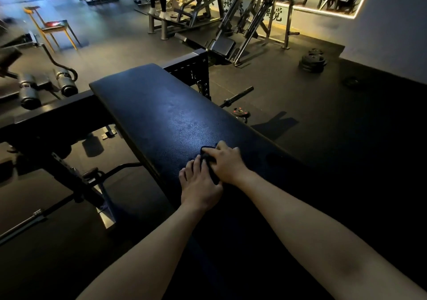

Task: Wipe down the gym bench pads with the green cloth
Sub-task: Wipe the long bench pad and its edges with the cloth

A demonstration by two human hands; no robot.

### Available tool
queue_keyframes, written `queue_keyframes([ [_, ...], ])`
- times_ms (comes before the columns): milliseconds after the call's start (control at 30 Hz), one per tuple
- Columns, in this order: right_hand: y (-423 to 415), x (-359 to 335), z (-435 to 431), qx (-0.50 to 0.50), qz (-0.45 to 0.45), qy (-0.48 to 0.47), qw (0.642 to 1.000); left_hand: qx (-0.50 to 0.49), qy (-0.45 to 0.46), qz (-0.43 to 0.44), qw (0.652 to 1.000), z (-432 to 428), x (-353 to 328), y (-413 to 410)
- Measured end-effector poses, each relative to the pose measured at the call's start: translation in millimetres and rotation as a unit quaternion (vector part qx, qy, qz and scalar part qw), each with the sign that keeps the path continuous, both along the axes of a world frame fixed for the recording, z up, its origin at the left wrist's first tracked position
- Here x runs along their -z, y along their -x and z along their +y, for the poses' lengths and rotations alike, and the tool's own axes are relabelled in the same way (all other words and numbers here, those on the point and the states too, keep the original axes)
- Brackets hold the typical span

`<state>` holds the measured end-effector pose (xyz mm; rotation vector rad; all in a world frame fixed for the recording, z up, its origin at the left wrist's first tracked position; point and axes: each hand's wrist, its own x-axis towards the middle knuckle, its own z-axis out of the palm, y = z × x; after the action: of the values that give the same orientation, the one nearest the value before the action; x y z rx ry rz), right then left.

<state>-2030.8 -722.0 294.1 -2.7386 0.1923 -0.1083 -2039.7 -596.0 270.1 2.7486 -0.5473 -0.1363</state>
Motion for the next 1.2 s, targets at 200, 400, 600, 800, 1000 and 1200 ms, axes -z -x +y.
queue_keyframes([
  [200,-8.9,-4.5,-39.0,0.034,0.044,0.035,0.998,0.005,0.008,-0.021,1.000,-16.9,-10.6,-14.6],
  [400,1.1,-4.0,-93.2,0.151,0.038,0.016,0.988,0.047,-0.037,0.007,0.998,-46.3,-5.6,-25.2],
  [600,-8.6,-4.4,-132.5,0.307,0.057,0.028,0.950,0.038,-0.038,-0.005,0.999,-46.7,-0.9,-26.6],
  [800,-25.7,4.3,-84.2,0.092,0.015,-0.011,0.996,0.040,-0.023,-0.002,0.999,-66.0,-8.4,-49.8],
  [1000,-41.5,11.1,-119.9,0.099,0.049,0.085,0.990,0.090,-0.037,0.017,0.995,-81.2,-1.8,-52.4],
  [1200,-72.7,16.4,-122.5,0.225,0.014,0.035,0.974,0.083,-0.065,-0.007,0.994,-89.7,2.7,-56.2],
])
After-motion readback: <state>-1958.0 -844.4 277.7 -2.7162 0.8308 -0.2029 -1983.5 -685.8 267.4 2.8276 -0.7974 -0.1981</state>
